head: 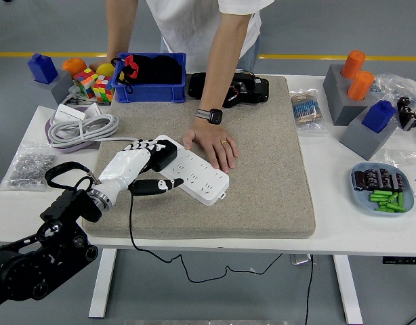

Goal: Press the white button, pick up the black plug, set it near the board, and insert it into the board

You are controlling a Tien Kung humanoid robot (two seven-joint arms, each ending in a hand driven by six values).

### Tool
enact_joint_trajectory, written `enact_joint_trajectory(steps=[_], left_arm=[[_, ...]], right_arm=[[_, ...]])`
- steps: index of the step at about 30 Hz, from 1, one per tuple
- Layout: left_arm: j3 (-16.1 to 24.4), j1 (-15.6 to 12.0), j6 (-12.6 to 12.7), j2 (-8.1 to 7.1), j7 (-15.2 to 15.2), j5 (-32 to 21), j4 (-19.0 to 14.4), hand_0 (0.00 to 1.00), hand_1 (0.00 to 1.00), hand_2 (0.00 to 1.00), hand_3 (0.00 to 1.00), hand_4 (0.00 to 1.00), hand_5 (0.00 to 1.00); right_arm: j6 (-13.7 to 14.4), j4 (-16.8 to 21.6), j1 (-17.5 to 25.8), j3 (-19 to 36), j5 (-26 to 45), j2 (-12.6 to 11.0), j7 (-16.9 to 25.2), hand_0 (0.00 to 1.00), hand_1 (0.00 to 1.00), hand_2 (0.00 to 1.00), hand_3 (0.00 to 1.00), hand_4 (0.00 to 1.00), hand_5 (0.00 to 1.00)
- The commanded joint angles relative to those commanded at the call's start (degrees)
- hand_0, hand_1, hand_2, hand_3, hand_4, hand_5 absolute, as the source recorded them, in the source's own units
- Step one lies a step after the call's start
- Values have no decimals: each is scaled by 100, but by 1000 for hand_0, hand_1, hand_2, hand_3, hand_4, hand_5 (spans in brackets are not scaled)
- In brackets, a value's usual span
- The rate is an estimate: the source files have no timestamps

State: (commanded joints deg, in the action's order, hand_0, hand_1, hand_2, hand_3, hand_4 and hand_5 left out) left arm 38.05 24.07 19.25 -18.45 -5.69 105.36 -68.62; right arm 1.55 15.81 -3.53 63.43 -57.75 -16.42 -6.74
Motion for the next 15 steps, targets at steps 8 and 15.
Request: enact_joint_trajectory(steps=[8,15], left_arm=[[323,-62,379,-26,363,-279,-205,998,998,998,959,943,816],[786,-124,561,-56,442,-276,-418,998,998,998,974,941,826]], right_arm=[[-1,2,-3,-4,-5,1,0,624,616,597,598,681,391],[-1,6,-14,15,-9,4,0,624,616,598,597,681,391]])
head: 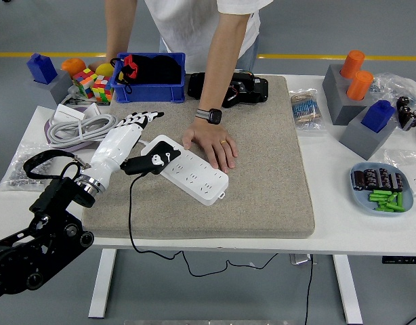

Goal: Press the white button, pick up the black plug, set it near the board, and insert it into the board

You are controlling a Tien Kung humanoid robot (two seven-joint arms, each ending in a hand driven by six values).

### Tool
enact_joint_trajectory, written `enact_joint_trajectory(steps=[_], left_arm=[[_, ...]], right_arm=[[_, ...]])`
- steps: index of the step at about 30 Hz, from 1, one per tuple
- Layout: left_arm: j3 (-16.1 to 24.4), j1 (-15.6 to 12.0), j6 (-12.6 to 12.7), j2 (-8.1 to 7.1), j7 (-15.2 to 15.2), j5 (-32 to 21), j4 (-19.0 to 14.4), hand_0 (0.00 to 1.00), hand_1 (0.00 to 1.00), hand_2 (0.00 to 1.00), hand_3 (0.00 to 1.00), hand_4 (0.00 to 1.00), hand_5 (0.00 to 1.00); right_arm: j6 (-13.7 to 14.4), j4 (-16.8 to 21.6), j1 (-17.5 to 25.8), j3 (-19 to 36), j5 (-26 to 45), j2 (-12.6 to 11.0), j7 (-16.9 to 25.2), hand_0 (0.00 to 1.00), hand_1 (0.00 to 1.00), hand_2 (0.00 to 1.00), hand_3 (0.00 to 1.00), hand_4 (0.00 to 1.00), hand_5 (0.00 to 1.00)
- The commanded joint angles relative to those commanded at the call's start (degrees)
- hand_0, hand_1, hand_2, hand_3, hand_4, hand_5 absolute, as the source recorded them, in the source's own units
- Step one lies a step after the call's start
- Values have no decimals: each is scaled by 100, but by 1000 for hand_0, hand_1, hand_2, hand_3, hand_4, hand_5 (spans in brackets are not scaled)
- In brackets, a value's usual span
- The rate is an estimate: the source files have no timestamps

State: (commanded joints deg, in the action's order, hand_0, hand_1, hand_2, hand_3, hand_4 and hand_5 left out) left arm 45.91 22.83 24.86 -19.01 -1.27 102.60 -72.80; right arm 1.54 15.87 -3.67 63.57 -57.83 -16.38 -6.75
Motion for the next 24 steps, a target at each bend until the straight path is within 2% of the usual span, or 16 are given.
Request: enact_joint_trajectory(steps=[10,15,16,24], left_arm=[[1005,-271,74,43,-90,35,140,998,998,998,959,936,814],[1560,-405,-10,45,-238,35,197,998,998,998,959,936,814],[1652,-418,-32,45,-265,18,211,998,998,971,925,927,786],[2169,-502,-164,80,-406,-112,314,998,993,959,915,928,789]], right_arm=[[-4,-6,14,7,-13,20,-8,624,617,597,597,680,391],[1,9,-20,13,-13,1,-5,624,617,597,597,680,391],[0,10,-26,10,-13,-1,-6,624,616,597,596,680,391],[-4,5,-41,52,-20,8,-16,624,616,597,596,680,391]])
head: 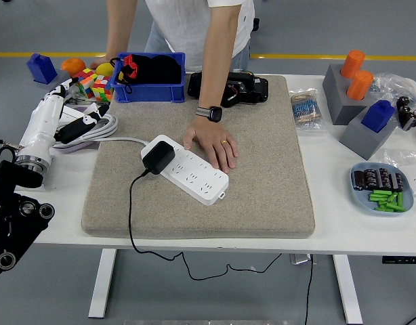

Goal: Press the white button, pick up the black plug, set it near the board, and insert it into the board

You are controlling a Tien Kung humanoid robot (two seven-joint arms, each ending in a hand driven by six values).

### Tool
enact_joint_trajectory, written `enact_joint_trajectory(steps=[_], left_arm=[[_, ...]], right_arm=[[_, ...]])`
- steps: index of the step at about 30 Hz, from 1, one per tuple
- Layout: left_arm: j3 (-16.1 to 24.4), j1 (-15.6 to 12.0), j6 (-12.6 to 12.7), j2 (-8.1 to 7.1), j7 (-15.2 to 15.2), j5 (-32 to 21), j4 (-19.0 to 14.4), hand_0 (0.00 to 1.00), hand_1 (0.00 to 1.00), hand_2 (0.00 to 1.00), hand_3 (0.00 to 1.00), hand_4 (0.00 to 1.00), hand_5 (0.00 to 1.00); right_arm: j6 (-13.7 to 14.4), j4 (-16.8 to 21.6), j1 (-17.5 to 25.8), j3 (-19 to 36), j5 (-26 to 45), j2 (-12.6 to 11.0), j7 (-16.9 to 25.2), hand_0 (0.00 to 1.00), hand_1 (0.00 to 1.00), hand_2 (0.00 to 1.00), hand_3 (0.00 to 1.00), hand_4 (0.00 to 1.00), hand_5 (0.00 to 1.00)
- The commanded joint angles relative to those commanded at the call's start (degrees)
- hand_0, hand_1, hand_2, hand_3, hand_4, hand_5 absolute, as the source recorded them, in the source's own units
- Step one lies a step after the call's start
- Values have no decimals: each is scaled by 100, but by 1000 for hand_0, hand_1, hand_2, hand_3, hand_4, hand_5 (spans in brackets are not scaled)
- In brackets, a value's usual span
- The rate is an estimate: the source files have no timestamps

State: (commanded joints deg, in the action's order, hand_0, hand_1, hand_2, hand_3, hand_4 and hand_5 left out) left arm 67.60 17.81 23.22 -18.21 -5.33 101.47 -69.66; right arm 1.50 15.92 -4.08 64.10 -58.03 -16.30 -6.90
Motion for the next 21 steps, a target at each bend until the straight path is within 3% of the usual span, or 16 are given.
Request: enact_joint_trajectory(steps=[21], left_arm=[[733,-162,-258,0,-278,67,-37,998,981,937,888,913,772]], right_arm=[[-3,12,-18,-21,-2,-26,-3,625,617,597,596,680,391]])
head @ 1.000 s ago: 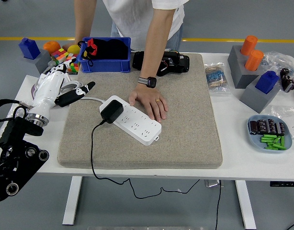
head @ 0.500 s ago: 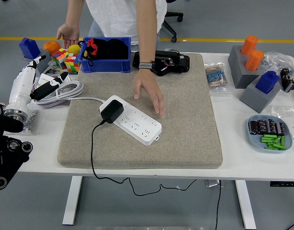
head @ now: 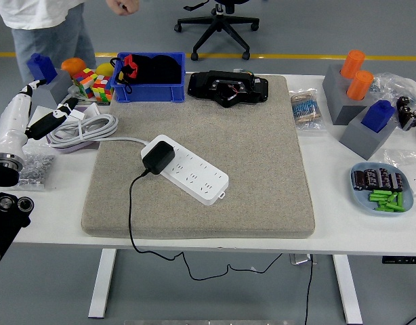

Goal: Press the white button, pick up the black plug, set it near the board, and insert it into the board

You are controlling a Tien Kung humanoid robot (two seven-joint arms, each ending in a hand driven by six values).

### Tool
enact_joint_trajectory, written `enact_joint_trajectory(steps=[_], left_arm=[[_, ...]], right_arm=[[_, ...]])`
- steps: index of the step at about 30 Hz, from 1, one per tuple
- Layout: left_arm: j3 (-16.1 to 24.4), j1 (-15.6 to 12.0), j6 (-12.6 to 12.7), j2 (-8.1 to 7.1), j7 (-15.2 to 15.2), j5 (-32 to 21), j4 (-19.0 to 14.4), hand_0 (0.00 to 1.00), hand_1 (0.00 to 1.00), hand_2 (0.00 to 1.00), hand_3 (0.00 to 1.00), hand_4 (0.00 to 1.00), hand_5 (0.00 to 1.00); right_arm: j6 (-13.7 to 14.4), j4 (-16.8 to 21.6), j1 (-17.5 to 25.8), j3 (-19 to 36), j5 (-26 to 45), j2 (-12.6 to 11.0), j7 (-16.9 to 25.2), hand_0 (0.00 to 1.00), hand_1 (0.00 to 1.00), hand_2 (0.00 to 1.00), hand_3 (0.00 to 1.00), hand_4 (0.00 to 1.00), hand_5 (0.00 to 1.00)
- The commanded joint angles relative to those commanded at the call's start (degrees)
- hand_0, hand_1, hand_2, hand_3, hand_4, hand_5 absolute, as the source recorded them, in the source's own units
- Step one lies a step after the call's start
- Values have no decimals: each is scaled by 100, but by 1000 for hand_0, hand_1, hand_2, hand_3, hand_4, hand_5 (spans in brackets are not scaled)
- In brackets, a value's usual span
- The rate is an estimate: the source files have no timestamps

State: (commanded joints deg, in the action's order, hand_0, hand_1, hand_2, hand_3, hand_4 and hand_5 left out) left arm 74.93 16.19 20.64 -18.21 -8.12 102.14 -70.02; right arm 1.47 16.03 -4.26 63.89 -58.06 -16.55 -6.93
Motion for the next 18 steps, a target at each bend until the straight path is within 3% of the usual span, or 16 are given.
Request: enact_joint_trajectory(steps=[9,14,18], left_arm=[[133,57,-76,-30,3,-35,-56,998,981,932,884,896,738],[-68,163,-76,-119,-2,-51,-69,998,981,931,883,892,735],[-111,72,-84,-78,-4,-56,-96,998,981,931,883,892,735]], right_arm=[[-11,-4,-139,-131,56,-13,-15,625,616,598,596,680,392],[-19,42,-222,-269,98,-74,-25,626,616,597,595,680,394],[-14,50,-117,-228,88,-129,-26,626,616,597,595,680,394]])
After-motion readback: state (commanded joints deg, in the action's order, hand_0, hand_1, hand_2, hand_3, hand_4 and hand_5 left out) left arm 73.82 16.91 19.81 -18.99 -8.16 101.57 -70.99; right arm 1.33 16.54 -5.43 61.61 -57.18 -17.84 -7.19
